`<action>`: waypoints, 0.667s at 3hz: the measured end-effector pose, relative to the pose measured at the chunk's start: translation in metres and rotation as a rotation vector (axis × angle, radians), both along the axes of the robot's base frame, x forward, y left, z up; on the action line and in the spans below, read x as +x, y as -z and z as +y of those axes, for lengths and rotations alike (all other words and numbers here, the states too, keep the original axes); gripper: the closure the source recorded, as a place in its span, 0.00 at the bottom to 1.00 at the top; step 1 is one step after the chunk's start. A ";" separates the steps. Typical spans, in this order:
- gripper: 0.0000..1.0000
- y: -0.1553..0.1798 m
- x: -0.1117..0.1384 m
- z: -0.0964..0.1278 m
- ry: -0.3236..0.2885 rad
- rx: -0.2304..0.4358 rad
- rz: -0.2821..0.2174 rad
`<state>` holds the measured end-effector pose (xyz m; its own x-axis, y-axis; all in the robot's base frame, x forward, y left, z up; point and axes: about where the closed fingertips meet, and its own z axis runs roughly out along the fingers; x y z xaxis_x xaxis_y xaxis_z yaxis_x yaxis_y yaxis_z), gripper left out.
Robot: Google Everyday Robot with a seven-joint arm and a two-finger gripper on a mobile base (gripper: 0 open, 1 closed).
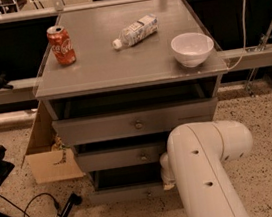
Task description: Open bottom drawer
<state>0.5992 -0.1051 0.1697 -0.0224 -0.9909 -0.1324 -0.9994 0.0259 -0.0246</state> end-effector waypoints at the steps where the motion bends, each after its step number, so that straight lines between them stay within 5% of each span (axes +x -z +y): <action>1: 1.00 -0.003 -0.007 0.002 0.003 0.012 0.017; 2: 1.00 -0.003 -0.016 0.000 0.000 0.010 0.034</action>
Offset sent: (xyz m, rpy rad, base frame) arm -0.2593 -0.1074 0.1031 -0.0430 0.5168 0.1022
